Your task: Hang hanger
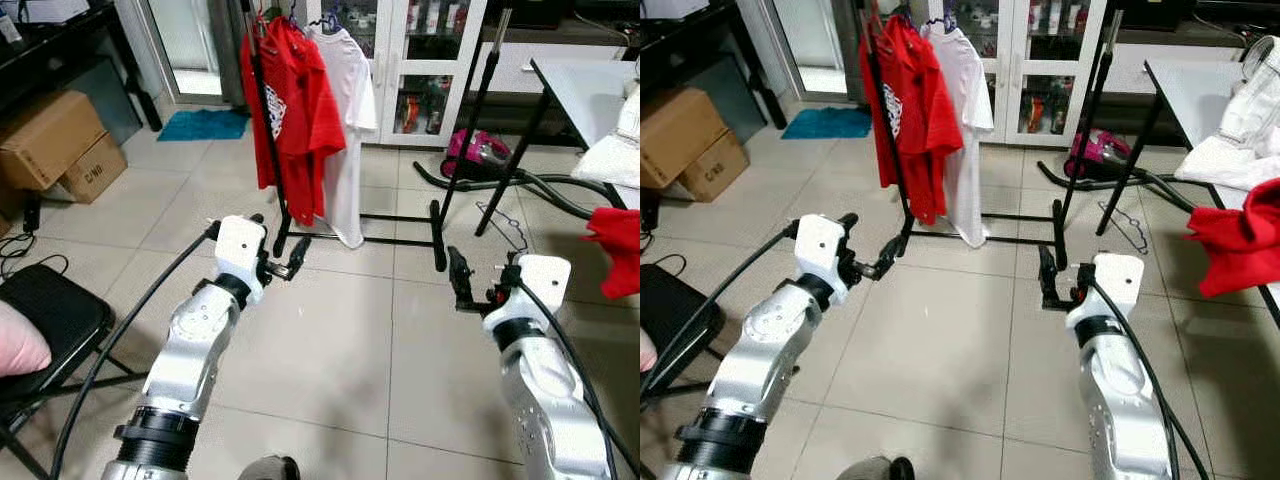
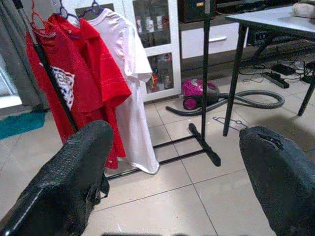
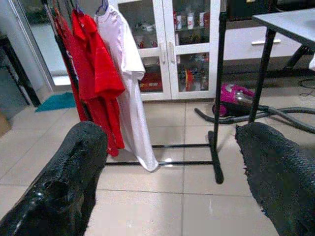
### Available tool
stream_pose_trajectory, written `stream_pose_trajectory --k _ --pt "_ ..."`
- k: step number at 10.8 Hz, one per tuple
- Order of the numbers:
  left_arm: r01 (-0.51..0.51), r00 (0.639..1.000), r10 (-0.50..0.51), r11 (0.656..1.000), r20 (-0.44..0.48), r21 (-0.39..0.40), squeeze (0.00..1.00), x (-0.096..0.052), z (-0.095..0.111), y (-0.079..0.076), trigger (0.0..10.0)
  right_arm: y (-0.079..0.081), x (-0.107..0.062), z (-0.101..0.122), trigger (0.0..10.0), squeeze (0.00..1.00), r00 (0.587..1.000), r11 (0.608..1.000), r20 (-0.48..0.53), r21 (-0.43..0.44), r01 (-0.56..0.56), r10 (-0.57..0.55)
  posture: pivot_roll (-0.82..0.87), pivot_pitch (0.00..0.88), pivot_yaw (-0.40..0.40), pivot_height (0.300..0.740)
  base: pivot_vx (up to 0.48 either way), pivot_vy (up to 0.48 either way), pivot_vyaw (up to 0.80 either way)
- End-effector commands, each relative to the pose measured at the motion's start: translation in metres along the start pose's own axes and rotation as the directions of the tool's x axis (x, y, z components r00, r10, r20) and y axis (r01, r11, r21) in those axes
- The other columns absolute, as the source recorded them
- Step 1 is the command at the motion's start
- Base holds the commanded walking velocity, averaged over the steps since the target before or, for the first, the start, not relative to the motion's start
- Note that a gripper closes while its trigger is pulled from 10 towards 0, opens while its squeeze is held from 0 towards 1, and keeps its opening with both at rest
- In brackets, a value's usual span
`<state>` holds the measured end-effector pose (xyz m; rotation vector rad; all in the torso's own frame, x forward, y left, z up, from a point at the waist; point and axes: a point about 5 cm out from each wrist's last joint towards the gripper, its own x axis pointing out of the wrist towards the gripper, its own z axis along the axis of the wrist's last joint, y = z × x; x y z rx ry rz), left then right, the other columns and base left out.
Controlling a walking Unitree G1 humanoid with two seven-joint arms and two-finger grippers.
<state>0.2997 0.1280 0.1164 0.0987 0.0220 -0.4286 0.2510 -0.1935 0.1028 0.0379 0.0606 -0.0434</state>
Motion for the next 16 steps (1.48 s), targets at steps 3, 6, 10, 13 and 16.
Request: stream_pose_trajectory --k 3,6,10,13,16 --pt "-0.021 1.000 0.021 1.000 -0.007 0.017 1.00 -0.0012 0.0029 0.0035 10.0 0.0045 0.0065 0.0014 10.0 1.00 1.000 1.000 0.000 -0.004 0.016 -0.016 -0.04 0.000 0.097 0.740 0.254 0.000 0.53" --pt "-0.025 1.000 0.025 1.000 -0.007 0.011 1.00 -0.0013 0.0032 0.0039 10.0 0.0010 0.0114 0.0042 10.0 1.00 0.998 0.995 -0.005 -0.082 0.055 -0.055 -0.04 0.000 0.092 0.740 0.270 0.000 0.00" --pt "-0.020 1.000 0.020 1.000 -0.006 0.000 1.00 -0.0017 0.0036 0.0027 10.0 0.0066 0.0096 0.0036 10.0 1.00 1.000 0.999 -0.016 -0.039 0.014 -0.015 -0.04 0.000 0.084 0.740 0.343 0.000 0.00" --pt "-0.011 1.000 0.011 1.000 -0.021 0.007 1.00 -0.0013 0.0020 0.0021 10.0 0.0033 0.0113 0.0064 10.0 1.00 0.999 0.998 0.006 -0.061 0.032 -0.031 -0.03 0.000 0.084 0.740 0.355 0.000 0.80" --pt "0.004 1.000 -0.003 1.000 -0.027 0.010 1.00 0.0030 0.0038 0.0026 10.0 -0.0001 0.0130 0.0075 10.0 1.00 0.998 0.997 0.032 -0.053 0.058 -0.056 -0.04 0.000 0.095 0.740 0.355 0.000 0.00"
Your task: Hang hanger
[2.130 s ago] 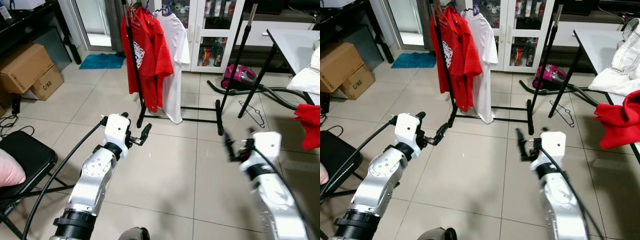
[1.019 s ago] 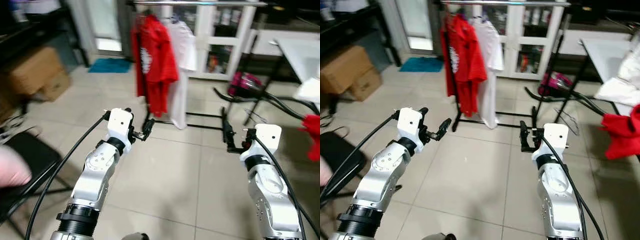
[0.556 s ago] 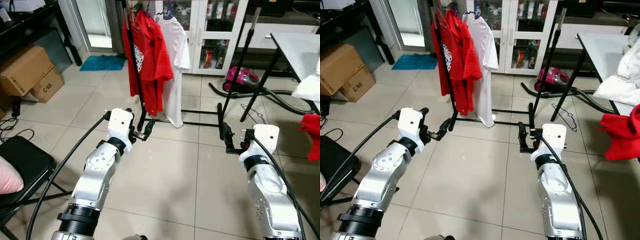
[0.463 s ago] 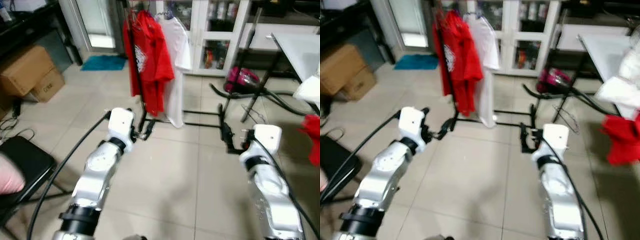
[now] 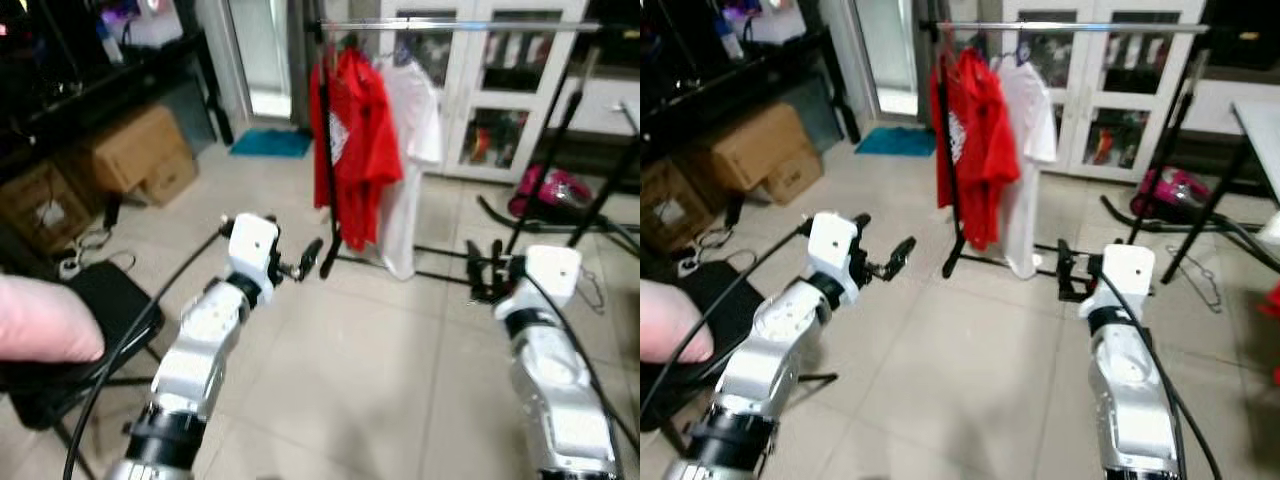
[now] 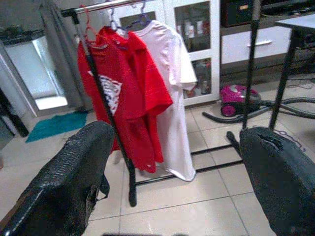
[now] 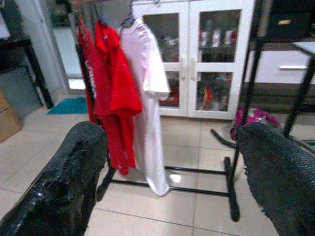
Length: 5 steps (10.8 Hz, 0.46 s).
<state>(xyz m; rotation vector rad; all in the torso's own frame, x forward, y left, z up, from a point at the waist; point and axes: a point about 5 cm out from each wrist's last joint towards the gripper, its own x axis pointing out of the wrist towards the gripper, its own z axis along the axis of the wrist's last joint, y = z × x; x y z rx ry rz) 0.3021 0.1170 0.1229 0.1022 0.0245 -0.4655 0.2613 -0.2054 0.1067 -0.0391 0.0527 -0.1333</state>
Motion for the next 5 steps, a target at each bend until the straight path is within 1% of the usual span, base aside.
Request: stream_pose_trajectory --k 1,3,5 --pt "-0.027 0.999 0.027 1.000 -0.030 0.004 1.00 -0.0033 -0.0039 0.0104 10.0 0.0109 0.0018 0.0027 10.0 1.00 1.000 0.999 0.006 0.022 -0.029 0.029 -0.04 0.000 0.097 0.740 0.352 0.000 0.00" --pt "-0.018 0.999 0.018 1.000 -0.036 0.001 1.00 -0.0018 -0.0040 0.0095 10.0 0.0138 0.0019 -0.0006 10.0 1.00 0.998 0.997 -0.024 0.057 -0.052 0.053 -0.04 0.000 0.100 0.740 0.364 0.000 0.00" --pt "-0.011 0.999 0.012 1.000 -0.036 0.011 1.00 0.0011 -0.0035 0.0085 10.0 0.0136 0.0022 -0.0029 10.0 1.00 0.999 0.997 -0.031 0.061 -0.037 0.039 -0.04 0.000 0.100 0.740 0.371 0.000 0.00"
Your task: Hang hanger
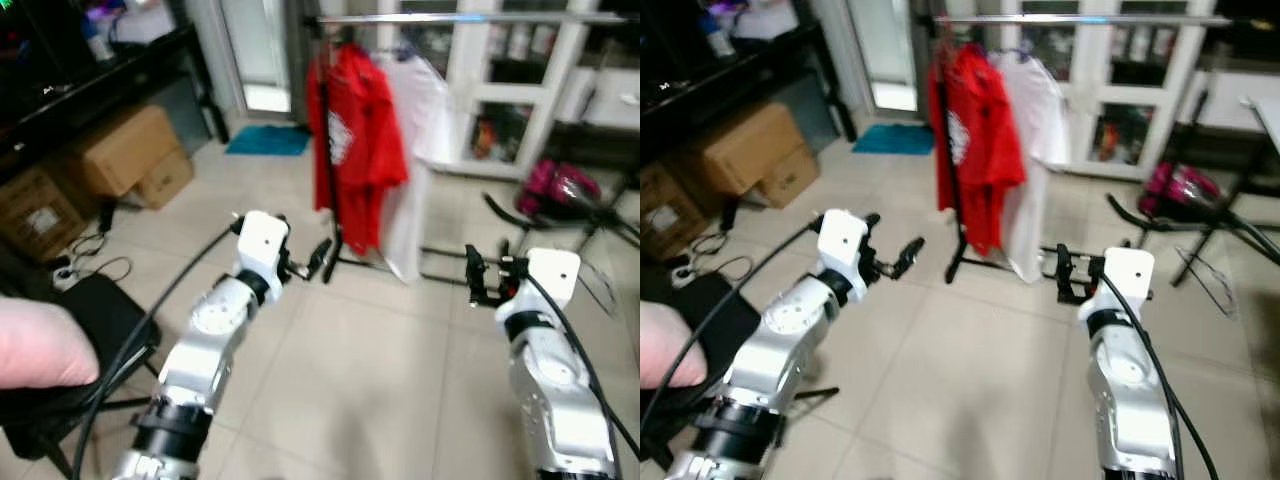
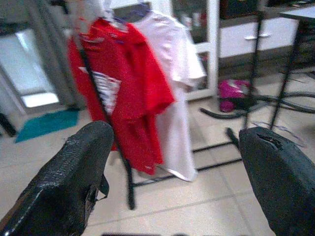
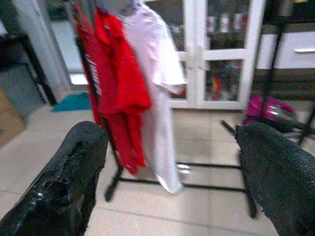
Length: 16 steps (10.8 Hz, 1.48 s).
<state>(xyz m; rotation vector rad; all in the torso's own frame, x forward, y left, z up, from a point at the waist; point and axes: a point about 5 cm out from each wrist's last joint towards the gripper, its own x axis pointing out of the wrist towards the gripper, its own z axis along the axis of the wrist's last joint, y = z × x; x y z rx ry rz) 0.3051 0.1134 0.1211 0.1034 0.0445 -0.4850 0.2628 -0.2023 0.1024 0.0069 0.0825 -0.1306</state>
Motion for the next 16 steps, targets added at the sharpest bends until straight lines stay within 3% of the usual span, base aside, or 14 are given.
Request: stream_pose_trajectory --k 1,3,5,8,9,10,16 --pt "-0.031 0.999 0.031 0.999 -0.017 0.013 1.00 -0.003 -0.002 0.011 10.0 0.010 0.001 0.001 10.0 1.00 0.999 0.999 -0.002 0.017 -0.035 0.035 -0.04 0.000 0.100 0.740 0.375 0.000 0.00" --pt "-0.031 0.999 0.032 0.999 -0.013 0.006 1.00 -0.002 -0.002 0.010 10.0 0.010 0.002 0.000 10.0 1.00 0.999 0.999 -0.012 0.025 -0.039 0.040 -0.05 0.000 0.099 0.740 0.373 0.000 0.00" --pt "-0.050 0.999 0.050 0.999 -0.002 -0.011 1.00 -0.002 -0.002 0.011 10.0 0.010 0.002 -0.001 10.0 1.00 0.999 0.999 -0.027 0.030 -0.040 0.041 -0.05 0.000 0.095 0.740 0.369 0.000 -0.80" --pt "-0.242 0.970 0.242 0.970 0.009 -0.019 1.00 -0.004 -0.003 0.034 10.0 0.006 0.001 -0.003 10.0 1.00 1.000 0.999 -0.028 0.042 0.009 -0.008 -0.04 0.000 0.088 0.740 0.356 0.000 -0.27" --pt "-0.276 0.961 0.277 0.960 0.002 -0.035 1.00 -0.006 -0.005 0.040 10.0 0.003 0.001 -0.003 10.0 0.64 0.999 0.997 -0.026 0.070 0.040 -0.038 -0.04 0.000 0.083 0.740 0.345 0.000 0.00" --pt "-0.280 0.960 0.280 0.959 0.000 -0.036 1.00 -0.006 -0.006 0.041 10.0 0.000 0.001 -0.004 10.0 0.00 0.997 0.995 -0.027 0.073 0.067 -0.065 -0.04 0.000 0.083 0.740 0.341 0.000 0.00" --pt "-0.256 0.967 0.256 0.966 0.006 -0.042 1.00 -0.007 -0.013 0.037 10.0 -0.002 0.002 -0.007 10.0 0.00 0.994 0.990 -0.029 0.097 0.103 -0.101 -0.04 0.000 0.089 0.740 0.344 0.000 0.00"
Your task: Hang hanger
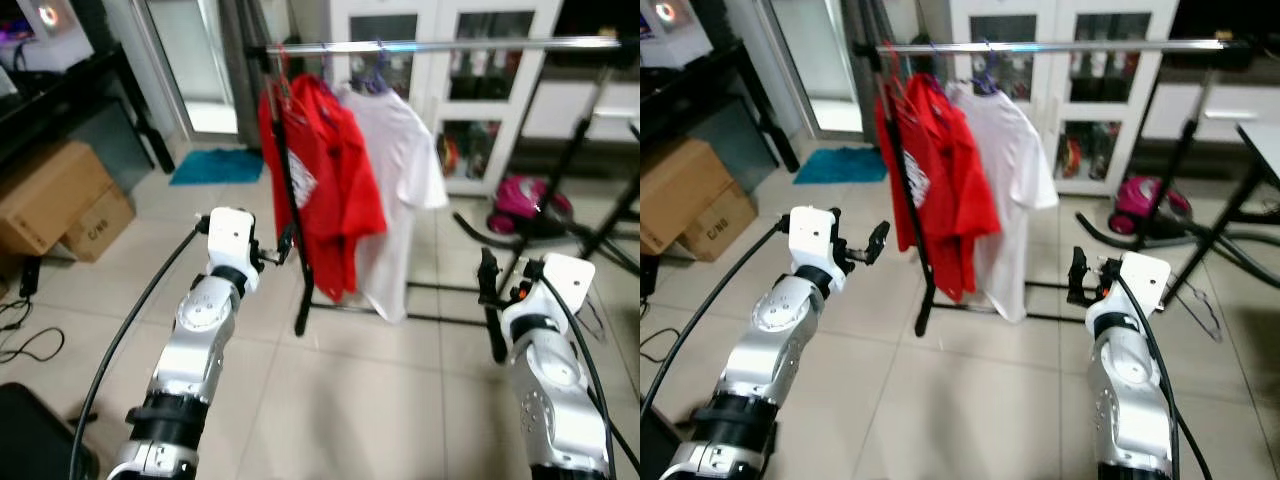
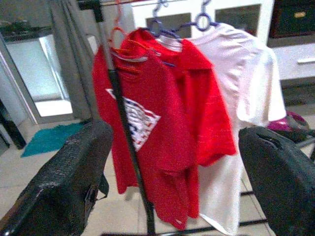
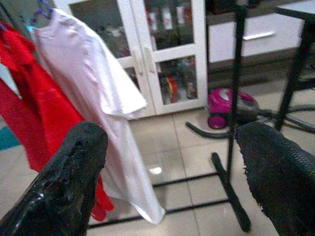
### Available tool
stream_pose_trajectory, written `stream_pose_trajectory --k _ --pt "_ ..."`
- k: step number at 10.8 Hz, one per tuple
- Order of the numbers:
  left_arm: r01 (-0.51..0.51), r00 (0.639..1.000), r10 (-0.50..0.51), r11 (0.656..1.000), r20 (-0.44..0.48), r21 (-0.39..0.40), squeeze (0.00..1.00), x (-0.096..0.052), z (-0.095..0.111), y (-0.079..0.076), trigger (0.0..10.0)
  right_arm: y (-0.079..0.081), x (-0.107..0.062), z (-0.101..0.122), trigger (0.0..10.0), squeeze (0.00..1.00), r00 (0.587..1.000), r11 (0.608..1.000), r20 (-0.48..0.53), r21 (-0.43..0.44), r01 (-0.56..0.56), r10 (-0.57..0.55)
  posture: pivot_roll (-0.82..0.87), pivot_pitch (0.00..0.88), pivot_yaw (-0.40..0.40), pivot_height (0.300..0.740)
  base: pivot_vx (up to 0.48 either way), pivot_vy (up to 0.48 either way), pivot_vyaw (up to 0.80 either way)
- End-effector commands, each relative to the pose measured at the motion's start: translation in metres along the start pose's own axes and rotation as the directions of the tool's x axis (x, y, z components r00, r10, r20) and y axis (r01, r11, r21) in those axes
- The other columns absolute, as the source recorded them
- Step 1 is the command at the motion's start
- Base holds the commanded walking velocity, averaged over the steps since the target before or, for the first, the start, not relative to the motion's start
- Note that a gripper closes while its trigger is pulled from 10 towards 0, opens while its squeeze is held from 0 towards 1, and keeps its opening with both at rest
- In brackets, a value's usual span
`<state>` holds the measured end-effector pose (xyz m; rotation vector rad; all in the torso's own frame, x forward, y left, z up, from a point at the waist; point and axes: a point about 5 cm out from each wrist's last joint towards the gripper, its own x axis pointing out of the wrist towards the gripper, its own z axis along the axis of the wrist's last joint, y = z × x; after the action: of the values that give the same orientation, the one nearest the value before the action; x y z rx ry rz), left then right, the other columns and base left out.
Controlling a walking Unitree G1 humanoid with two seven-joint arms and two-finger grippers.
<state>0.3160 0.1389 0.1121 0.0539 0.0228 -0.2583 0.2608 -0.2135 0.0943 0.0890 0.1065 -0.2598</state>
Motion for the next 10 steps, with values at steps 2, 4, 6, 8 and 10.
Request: stream_pose_trajectory --k 2,4,6,8,10 --pt "0.000 1.000 0.000 1.000 -0.016 0.014 1.00 -0.0038 -0.0030 0.0076 10.0 0.0105 0.0010 0.0026 10.0 0.00 0.999 0.999 0.015 0.011 -0.034 0.034 -0.04 0.000 0.087 0.740 0.345 0.000 0.00" --pt "0.030 0.999 -0.030 0.999 -0.020 0.019 1.00 -0.0045 -0.0037 0.0042 10.0 0.0142 0.0014 0.0062 10.0 0.00 0.998 0.998 0.035 0.022 -0.056 0.056 -0.03 0.000 0.083 0.740 0.337 0.000 0.00" --pt "0.036 0.999 -0.035 0.999 -0.018 0.018 1.00 -0.0049 -0.0034 0.0036 10.0 0.0144 0.0013 0.0069 10.0 0.00 0.997 0.998 0.043 0.003 -0.063 0.063 -0.03 0.000 0.076 0.740 0.337 0.000 0.00" --pt "0.041 0.999 -0.040 0.999 -0.020 0.028 1.00 -0.0062 -0.0044 0.0015 10.0 0.0162 0.0043 0.0085 10.0 0.00 0.995 0.994 0.042 -0.065 -0.087 0.090 -0.02 0.000 0.046 0.740 0.336 0.000 0.00" --pt "0.045 0.999 -0.044 0.998 -0.025 0.041 1.00 -0.0090 -0.0063 0.0010 10.0 0.0189 0.0082 0.0102 10.0 0.00 0.992 0.990 0.042 -0.087 -0.111 0.115 -0.01 0.000 0.027 0.740 0.337 0.000 0.00"
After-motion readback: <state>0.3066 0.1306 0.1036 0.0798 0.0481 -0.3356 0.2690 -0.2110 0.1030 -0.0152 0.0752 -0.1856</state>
